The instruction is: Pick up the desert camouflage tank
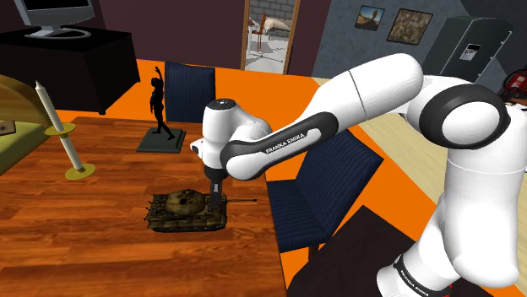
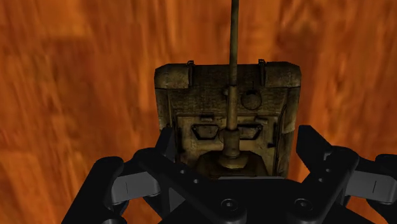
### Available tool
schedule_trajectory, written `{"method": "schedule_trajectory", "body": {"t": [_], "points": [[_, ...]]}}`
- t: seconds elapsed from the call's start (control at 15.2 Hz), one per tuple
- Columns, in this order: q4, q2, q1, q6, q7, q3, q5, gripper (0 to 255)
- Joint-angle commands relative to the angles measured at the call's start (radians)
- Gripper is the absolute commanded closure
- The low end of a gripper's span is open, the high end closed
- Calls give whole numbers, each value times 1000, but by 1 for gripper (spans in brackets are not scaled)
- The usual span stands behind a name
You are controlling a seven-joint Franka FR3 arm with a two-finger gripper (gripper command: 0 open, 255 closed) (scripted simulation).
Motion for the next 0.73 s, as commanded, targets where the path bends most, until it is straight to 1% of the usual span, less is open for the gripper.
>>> {"method": "schedule_trajectory", "body": {"t": [0.0, 0.2, 0.26, 0.66], "points": [[-6, 16, 1, 22, 2, -4, -6, 0], [-10, 28, 3, 38, 5, -6, -11, 0], [-11, 28, 3, 38, 5, -6, -11, 255], [-9, 29, 3, 38, 5, -6, -11, 255]]}}
